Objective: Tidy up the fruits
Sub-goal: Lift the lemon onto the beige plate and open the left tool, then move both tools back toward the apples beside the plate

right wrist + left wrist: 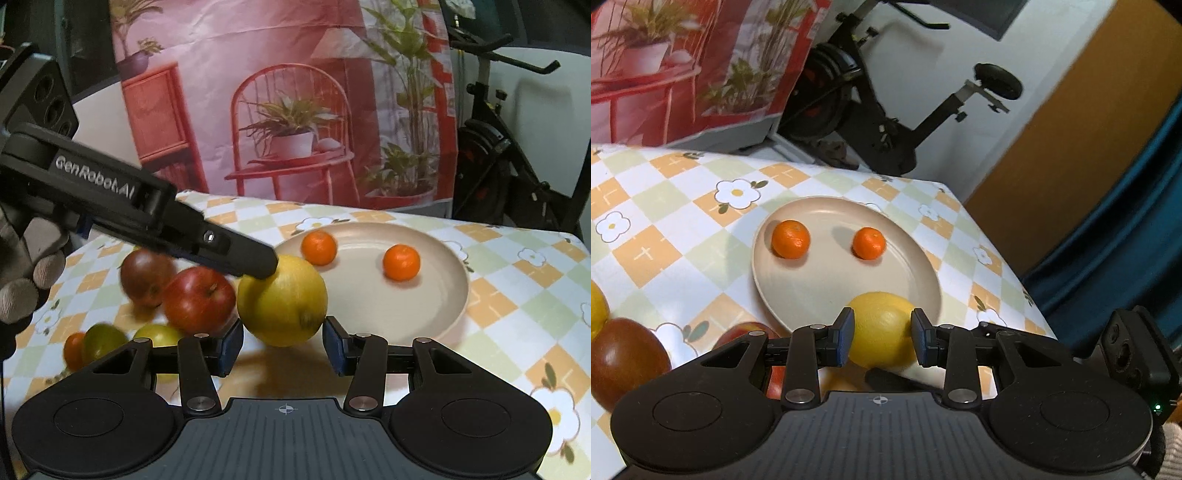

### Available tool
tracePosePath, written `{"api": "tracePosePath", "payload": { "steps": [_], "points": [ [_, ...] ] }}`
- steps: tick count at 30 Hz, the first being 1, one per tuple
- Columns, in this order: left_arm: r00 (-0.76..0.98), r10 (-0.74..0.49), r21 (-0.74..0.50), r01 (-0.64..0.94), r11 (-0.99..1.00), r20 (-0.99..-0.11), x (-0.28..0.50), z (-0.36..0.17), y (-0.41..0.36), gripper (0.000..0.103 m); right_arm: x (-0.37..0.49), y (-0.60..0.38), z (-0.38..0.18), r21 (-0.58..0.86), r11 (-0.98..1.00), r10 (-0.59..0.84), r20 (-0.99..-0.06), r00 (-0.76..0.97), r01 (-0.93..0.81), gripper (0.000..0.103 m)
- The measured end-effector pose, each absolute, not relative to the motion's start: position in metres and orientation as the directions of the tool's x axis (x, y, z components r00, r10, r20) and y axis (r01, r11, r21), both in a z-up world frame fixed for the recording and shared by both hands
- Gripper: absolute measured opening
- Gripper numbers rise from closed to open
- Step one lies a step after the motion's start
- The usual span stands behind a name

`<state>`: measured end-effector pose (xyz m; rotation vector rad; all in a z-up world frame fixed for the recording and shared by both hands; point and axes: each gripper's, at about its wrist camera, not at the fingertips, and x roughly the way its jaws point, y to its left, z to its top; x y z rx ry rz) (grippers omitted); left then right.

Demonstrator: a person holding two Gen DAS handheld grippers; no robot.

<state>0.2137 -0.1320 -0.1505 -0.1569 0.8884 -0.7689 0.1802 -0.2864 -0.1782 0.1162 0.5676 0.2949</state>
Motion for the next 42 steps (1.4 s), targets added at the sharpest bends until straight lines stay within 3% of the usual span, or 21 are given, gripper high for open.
{"api": "tracePosePath", "payload": {
  "steps": [1, 3, 7, 15, 34, 42],
  "points": [
    [0.385, -0.659, -0.424, 0.536, 0.730, -0.646, 0.217, -0.151, -0.133, 0.034, 0.184, -0.287, -0.177, 0.194, 0.952, 0.305, -0.504, 0.808, -0.239, 0.039],
    [0.384, -0.652, -0.420, 0.532, 0.735, -0.654, 0.224, -0.153, -0.135, 0.034, 0.196, -0.290, -0.175, 0.213, 0.949, 0.311, -0.504, 0.806, -0.233, 0.008],
    [0.412, -0.634, -0.444, 0.469, 0.764, -0.655, 0.238, -0.155, -0.130, 0.034, 0.215, -0.287, -0.184, 0.193, 0.951, 0.308, -0.572, 0.760, -0.240, 0.008],
    [0.457, -0.616, -0.439, 0.440, 0.784, -0.641, 0.240, -0.145, -0.114, 0.034, 0.216, -0.286, -0.187, 0.210, 0.953, 0.301, -0.569, 0.765, -0.218, 0.010],
    [0.584, -0.477, -0.174, 0.498, 0.850, -0.657, 0.200, -0.106, -0.054, 0.034, 0.180, -0.253, -0.171, 0.270, 0.929, 0.361, -0.515, 0.778, -0.252, 0.019],
    [0.585, -0.458, -0.168, 0.482, 0.860, -0.669, 0.175, -0.114, -0.031, 0.034, 0.168, -0.234, -0.172, 0.274, 0.923, 0.379, -0.520, 0.766, -0.270, 0.020]
  ]
}}
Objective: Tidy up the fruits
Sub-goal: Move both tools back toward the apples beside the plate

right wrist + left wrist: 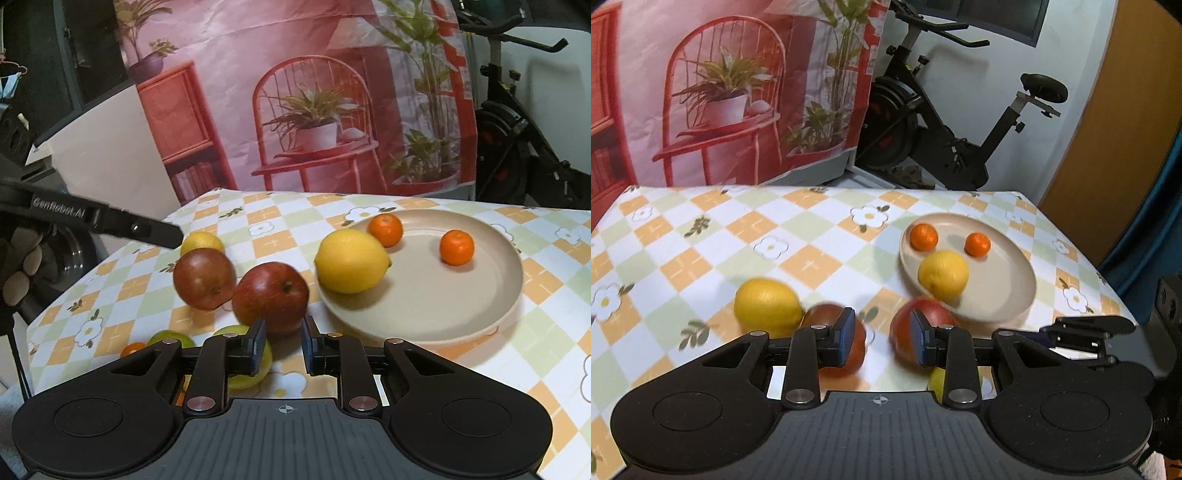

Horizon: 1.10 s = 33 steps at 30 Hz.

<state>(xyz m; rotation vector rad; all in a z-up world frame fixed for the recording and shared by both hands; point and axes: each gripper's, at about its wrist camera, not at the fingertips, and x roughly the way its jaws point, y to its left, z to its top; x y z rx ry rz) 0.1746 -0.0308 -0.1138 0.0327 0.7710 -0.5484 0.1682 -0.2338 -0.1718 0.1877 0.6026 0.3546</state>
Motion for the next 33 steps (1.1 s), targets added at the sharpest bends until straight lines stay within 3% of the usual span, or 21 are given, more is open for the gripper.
{"api": "tracePosePath", "payload": {
  "steps": [33],
  "points": [
    [0.617, -0.391, -0.169, 0.388, 0.906, -0.682, 0.118, -0.148, 0.013, 0.034, 0.135, -0.171, -0.173, 0.255, 0.891, 0.452, -0.582, 0.676, -0.376, 0.031]
  ]
}}
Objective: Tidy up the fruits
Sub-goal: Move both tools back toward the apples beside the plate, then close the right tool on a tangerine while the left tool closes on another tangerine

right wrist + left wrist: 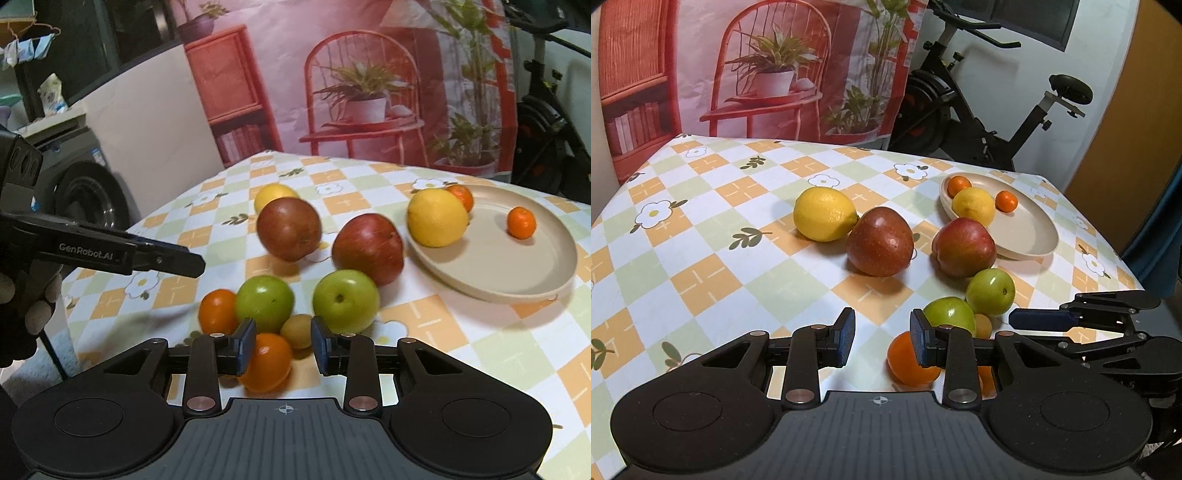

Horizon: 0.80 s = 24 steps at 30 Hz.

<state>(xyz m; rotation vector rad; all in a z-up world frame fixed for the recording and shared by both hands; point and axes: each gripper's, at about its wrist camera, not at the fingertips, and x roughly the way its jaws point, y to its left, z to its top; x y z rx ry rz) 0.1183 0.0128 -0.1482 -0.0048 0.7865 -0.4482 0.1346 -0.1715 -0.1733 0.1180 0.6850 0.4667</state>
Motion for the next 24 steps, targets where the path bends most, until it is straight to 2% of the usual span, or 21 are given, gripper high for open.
{"api": "tracePosePath", "payload": {
  "steps": [4, 8, 11, 19, 24],
  "points": [
    [0.616, -0.391, -0.169, 0.387, 0.906, -0.684, 0.117, -0.149, 0.013, 0.035, 0.135, -0.166, -0.176, 0.248, 0.888, 0.454, -0.603, 0.656, -0.387, 0.033],
    [0.617, -0.391, -0.173, 0.383, 0.907, -0.683, 0.117, -0.149, 0.015, 0.035, 0.138, -0.162, -0.179, 0.249, 0.882, 0.462, -0.623, 0.631, -0.400, 0.042],
    [0.617, -0.391, -0.177, 0.380, 0.908, -0.683, 0.116, -0.149, 0.016, 0.035, 0.139, -0.159, -0.181, 0.252, 0.876, 0.471, -0.631, 0.617, -0.412, 0.042],
    [0.604, -0.397, -0.183, 0.385, 0.905, -0.691, 0.116, -0.152, 0.015, 0.035, 0.138, -0.156, -0.186, 0.276, 0.858, 0.499, -0.652, 0.571, -0.434, 0.041],
    [0.592, -0.402, -0.198, 0.380, 0.904, -0.698, 0.117, -0.154, 0.015, 0.035, 0.139, -0.149, -0.185, 0.273, 0.848, 0.510, -0.654, 0.559, -0.454, 0.031]
  ]
}}
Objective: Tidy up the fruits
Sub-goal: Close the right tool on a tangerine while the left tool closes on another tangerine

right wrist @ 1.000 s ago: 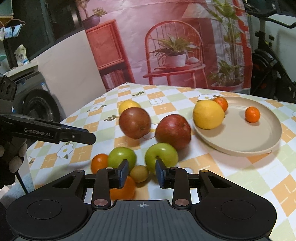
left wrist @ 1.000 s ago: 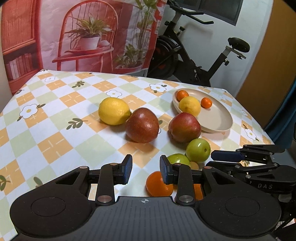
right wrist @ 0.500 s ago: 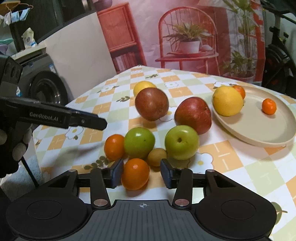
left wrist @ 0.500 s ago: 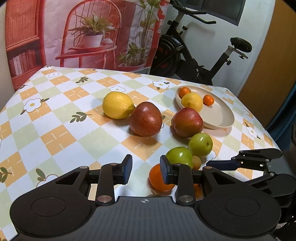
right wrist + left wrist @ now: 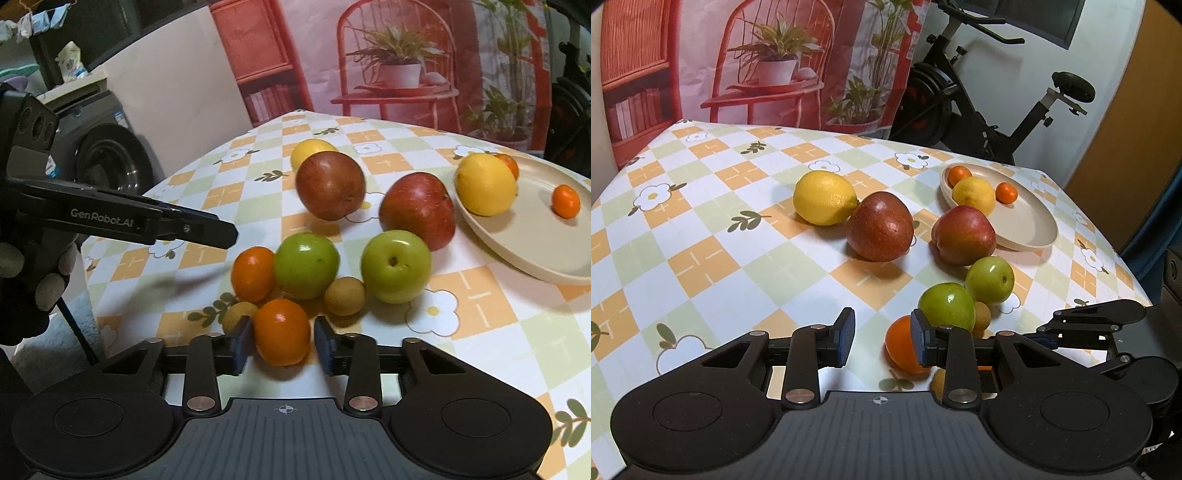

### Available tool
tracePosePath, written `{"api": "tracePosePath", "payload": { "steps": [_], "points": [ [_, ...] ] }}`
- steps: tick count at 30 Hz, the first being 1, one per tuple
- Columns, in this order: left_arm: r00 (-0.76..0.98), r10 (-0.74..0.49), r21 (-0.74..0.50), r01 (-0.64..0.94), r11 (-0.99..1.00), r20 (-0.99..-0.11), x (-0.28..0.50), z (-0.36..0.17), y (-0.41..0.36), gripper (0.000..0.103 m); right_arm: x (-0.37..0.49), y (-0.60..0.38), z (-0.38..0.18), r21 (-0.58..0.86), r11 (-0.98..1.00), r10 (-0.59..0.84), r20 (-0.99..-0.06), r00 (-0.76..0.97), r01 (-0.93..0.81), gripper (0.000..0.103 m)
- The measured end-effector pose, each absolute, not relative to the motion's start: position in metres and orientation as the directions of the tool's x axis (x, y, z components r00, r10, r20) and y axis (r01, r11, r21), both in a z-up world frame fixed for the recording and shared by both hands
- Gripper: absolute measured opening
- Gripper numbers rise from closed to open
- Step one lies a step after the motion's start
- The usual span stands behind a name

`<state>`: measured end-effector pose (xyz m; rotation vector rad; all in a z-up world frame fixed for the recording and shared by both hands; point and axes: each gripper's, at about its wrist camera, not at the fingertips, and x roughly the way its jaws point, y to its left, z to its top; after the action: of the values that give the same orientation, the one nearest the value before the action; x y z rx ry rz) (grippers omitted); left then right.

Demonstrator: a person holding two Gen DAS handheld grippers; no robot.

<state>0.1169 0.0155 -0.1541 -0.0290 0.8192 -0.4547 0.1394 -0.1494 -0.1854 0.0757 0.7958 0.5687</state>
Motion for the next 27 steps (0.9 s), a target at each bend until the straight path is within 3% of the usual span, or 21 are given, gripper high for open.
{"api": "tracePosePath", "payload": {
  "steps": [4, 8, 27],
  "points": [
    [0.579, -0.413, -0.210, 0.385, 0.899, -0.703, 0.117, -0.155, 0.014, 0.036, 0.139, -0.150, -0.185, 0.271, 0.851, 0.507, -0.653, 0.563, -0.451, 0.031],
    [0.556, -0.435, -0.252, 0.376, 0.892, -0.709, 0.120, -0.158, 0.011, 0.044, 0.138, -0.161, -0.184, 0.286, 0.861, 0.500, -0.634, 0.590, -0.421, 0.031],
    [0.500, -0.431, -0.258, 0.379, 0.889, -0.751, 0.124, -0.178, -0.008, 0.040, 0.135, -0.184, -0.184, 0.315, 0.874, 0.486, -0.599, 0.636, -0.371, 0.031]
  ]
}}
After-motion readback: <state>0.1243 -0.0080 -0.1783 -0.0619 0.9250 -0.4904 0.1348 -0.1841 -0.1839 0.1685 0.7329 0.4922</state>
